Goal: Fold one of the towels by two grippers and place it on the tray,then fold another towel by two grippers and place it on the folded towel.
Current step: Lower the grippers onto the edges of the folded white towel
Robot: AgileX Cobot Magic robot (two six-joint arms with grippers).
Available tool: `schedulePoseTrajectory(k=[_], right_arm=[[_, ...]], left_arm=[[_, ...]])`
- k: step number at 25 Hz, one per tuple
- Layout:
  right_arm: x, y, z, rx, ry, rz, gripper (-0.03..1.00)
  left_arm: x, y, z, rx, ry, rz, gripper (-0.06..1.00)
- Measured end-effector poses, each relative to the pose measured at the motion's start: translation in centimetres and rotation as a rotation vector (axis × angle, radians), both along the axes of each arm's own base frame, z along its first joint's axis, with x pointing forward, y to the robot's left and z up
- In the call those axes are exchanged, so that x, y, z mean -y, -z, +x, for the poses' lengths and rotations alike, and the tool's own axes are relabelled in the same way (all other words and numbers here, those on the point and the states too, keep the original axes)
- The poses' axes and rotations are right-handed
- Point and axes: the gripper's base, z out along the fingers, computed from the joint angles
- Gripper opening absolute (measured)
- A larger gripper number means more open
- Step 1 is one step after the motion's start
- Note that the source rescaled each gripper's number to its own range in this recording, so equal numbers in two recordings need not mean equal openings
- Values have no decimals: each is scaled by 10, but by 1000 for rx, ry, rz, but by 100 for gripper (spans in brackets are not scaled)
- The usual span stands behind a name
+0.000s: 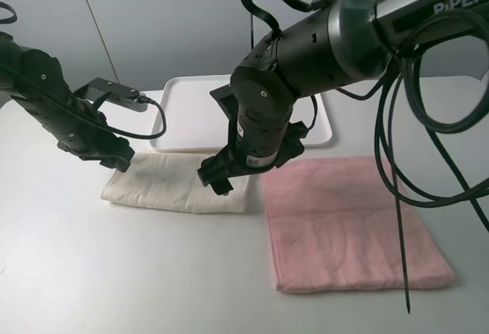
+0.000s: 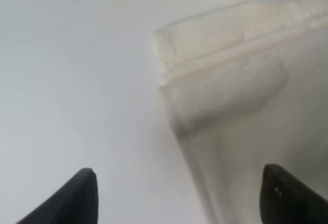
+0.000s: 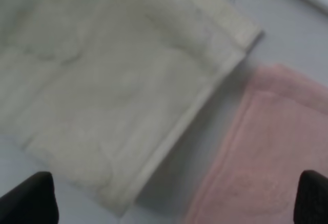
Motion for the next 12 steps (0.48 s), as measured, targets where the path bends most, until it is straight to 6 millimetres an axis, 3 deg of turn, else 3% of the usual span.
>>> schedulePoseTrajectory(k=[12], right_arm=[[-1, 0, -2, -16, -37, 4, 100]], left_arm=[[-3, 28, -2, -108, -45, 36, 84]])
